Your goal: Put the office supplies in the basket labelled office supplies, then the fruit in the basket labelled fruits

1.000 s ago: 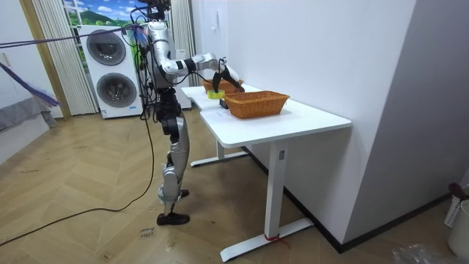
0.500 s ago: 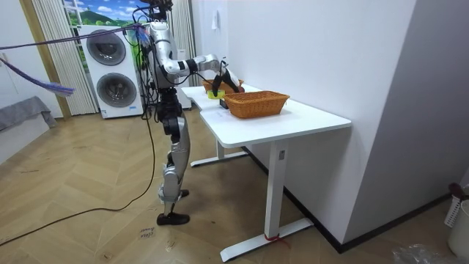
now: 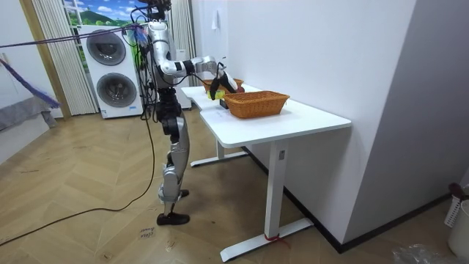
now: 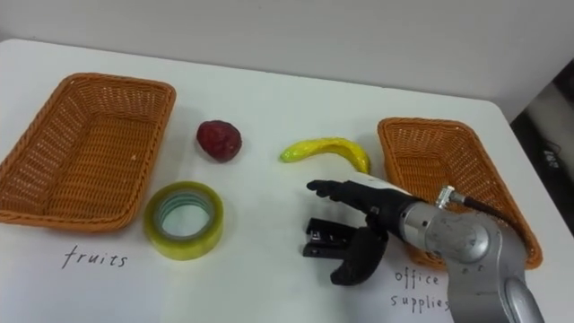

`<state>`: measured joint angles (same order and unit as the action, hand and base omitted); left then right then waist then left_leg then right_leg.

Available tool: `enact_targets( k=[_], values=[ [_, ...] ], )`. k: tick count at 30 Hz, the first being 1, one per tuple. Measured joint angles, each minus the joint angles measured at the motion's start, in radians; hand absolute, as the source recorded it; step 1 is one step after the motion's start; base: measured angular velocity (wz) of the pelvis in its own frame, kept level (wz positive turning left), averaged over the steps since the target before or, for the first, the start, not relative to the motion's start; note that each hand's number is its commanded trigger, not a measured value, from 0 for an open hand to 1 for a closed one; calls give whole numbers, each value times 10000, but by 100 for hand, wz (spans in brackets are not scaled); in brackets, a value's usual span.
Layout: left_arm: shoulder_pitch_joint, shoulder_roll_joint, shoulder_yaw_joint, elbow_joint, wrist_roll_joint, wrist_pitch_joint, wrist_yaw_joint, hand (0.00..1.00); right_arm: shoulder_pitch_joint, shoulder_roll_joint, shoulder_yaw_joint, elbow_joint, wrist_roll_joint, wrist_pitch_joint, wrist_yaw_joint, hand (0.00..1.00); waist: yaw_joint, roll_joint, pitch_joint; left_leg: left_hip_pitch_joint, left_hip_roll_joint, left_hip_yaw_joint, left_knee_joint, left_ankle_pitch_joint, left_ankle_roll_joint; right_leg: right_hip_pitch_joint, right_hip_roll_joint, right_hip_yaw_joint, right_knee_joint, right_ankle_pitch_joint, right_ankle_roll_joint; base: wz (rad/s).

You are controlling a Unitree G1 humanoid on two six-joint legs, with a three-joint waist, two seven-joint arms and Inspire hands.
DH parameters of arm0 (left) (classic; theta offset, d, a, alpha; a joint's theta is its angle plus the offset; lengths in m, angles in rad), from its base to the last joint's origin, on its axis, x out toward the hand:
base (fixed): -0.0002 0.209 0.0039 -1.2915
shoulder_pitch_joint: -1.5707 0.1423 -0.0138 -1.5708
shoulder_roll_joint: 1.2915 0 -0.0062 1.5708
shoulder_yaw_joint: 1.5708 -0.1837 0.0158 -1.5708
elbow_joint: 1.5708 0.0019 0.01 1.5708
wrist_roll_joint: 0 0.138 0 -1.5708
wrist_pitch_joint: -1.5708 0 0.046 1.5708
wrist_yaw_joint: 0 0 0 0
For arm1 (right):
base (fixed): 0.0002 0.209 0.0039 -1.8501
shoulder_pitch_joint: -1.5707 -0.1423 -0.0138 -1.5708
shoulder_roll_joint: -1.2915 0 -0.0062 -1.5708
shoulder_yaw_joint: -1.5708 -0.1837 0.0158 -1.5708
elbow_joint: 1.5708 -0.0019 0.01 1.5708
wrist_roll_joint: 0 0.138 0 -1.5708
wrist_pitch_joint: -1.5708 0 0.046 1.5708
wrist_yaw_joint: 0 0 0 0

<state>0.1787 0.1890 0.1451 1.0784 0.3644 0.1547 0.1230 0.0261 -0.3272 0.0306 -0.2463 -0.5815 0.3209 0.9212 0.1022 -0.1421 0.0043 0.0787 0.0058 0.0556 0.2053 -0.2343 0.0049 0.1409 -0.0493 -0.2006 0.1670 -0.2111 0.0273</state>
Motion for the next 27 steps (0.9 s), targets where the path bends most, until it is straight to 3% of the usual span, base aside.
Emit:
enact_targets(
  k=[10, 18, 27],
  values=[
    [149, -41, -57, -503, 1, 30, 185, 0, 186, 203, 9, -72, -1145, 90, -117, 0, 119, 56, -25, -143, 9, 126, -11, 14, 14, -201, 0, 36, 25, 31, -28, -2],
    [346, -136, -58, -593, 1, 33, 936, 0, 341, 945, -2, -70, -1187, 53, -1444, 0, -168, 138, -64, -150, 2, 93, -16, 19, 15, -191, -5, 35, 3, 31, -28, 0],
    [502, -153, -244, -907, 5, -46, 1140, 0, 456, 1105, 1, -69, -1191, -18, -2183, 0, -182, 234, -33, -155, -3, 102, -23, 18, 16, -183, -13, -5, 6, 40, -19, 0]
  ],
)
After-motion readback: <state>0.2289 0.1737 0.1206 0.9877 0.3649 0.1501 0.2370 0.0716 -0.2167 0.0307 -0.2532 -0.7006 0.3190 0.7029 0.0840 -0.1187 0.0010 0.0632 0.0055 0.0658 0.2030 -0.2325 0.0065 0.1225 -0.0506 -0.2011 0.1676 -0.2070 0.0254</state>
